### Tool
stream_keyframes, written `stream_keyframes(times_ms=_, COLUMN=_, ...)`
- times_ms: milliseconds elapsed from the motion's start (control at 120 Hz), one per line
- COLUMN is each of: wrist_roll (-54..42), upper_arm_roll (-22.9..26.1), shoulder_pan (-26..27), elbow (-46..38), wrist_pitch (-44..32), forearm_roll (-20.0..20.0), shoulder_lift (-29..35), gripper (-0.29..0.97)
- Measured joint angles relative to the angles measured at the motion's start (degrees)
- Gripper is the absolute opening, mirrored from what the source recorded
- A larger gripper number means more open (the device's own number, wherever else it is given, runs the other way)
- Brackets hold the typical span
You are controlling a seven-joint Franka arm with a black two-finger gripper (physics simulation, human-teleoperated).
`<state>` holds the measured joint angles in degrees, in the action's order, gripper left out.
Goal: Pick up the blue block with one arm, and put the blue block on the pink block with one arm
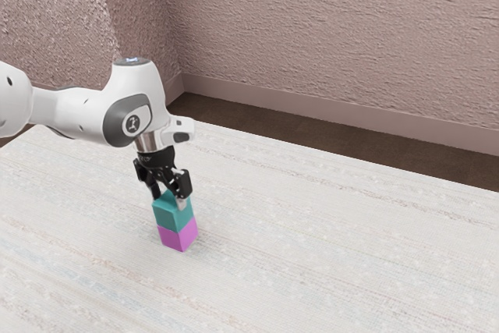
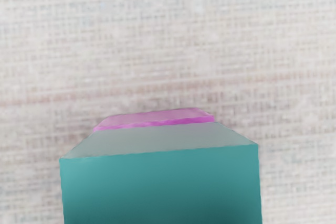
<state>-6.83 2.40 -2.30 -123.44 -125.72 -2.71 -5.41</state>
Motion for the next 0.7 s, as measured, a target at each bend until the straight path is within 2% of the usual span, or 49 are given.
stream_keyframes(times_ms=100, wrist_roll=-0.2, upper_arm_roll=0.3, shoulder_pan=-0.1, elbow=0.1, wrist_pitch=0.0, forearm_roll=-0.1, shoulder_lift=1.0, gripper=0.59)
stream_keyframes(times_ms=292, wrist_roll=-0.5, upper_arm_roll=1.2, shoulder_pan=-0.4, elbow=1.4, wrist_pitch=1.9, forearm_roll=0.4, shoulder_lift=6.7, gripper=0.64)
stream_keyframes(times_ms=700, wrist_roll=-1.1, upper_arm_roll=1.6, shoulder_pan=0.6, elbow=3.0, wrist_pitch=3.9, forearm_roll=0.8, shoulder_lift=7.3, gripper=0.67)
